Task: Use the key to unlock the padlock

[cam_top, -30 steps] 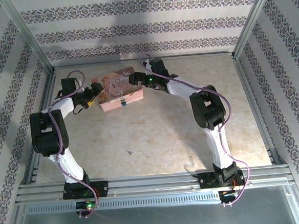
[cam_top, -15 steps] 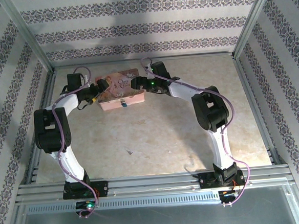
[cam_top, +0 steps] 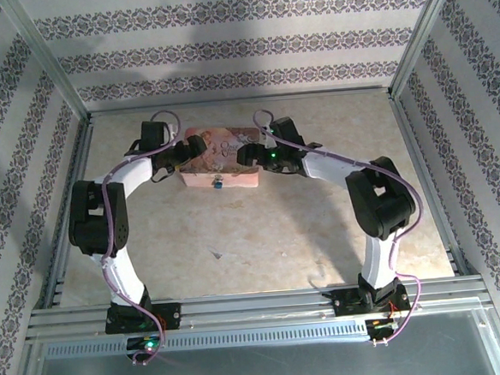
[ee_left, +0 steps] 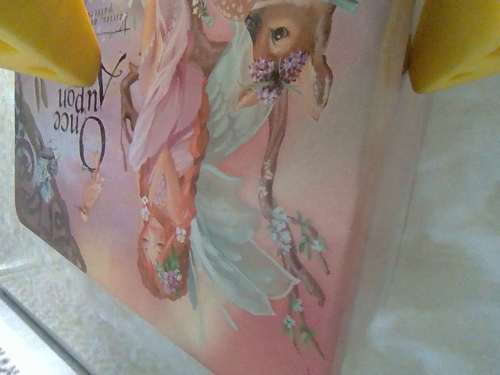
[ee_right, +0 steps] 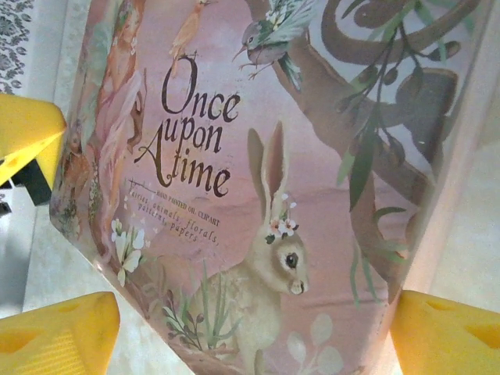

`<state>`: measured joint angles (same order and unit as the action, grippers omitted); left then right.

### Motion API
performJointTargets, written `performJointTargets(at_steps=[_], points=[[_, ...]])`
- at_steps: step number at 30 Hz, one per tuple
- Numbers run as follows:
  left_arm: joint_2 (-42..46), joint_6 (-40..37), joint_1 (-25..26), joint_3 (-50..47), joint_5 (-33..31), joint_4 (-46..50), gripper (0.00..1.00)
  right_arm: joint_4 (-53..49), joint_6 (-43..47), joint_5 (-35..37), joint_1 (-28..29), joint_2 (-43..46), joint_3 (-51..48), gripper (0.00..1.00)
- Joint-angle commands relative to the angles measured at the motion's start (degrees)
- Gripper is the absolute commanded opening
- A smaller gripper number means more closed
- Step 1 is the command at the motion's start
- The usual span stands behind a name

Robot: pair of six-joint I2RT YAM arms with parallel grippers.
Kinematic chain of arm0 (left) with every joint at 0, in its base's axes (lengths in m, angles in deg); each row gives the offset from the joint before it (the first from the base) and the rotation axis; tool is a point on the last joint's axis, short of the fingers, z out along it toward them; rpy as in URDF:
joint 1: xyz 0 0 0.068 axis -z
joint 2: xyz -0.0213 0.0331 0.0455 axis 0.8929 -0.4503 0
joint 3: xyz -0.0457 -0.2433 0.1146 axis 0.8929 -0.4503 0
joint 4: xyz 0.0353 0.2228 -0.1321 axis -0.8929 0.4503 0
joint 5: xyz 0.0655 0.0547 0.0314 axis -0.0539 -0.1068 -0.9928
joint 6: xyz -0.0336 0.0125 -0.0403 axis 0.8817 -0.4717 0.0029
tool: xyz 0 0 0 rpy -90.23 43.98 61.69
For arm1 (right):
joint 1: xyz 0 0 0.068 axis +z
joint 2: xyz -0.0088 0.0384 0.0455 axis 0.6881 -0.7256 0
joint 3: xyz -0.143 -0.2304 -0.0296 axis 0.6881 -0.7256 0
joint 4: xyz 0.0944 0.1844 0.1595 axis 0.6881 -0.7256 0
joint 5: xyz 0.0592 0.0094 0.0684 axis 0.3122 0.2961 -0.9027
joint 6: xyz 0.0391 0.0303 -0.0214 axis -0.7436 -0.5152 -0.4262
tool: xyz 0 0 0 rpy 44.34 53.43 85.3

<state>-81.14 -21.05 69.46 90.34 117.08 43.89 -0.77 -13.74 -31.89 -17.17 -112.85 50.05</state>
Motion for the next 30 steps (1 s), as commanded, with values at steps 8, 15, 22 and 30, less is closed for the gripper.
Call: performJointTargets(at_steps=[8,15,22,30], points=[[1.2,0.2,10.4,0.7,6.8,3.6,1.0,3.8,0.4,-0.1,-0.5,11.0,-13.0,0.88],[0.9,0.5,13.7,-0.3,6.7,3.3,1.0,3.9,0.5,1.4,-2.1,15.6,-18.4,0.88],[1.7,-1.0,13.8,0.0,3.6,4.4,0.99,2.6,0.9,3.7,-3.7,19.0,-21.7,0.9],[11.2,-1.8,11.3,-4.4,-1.1,4.2,0.99,-9.1,6.2,11.2,-6.0,26.3,-21.8,0.94]])
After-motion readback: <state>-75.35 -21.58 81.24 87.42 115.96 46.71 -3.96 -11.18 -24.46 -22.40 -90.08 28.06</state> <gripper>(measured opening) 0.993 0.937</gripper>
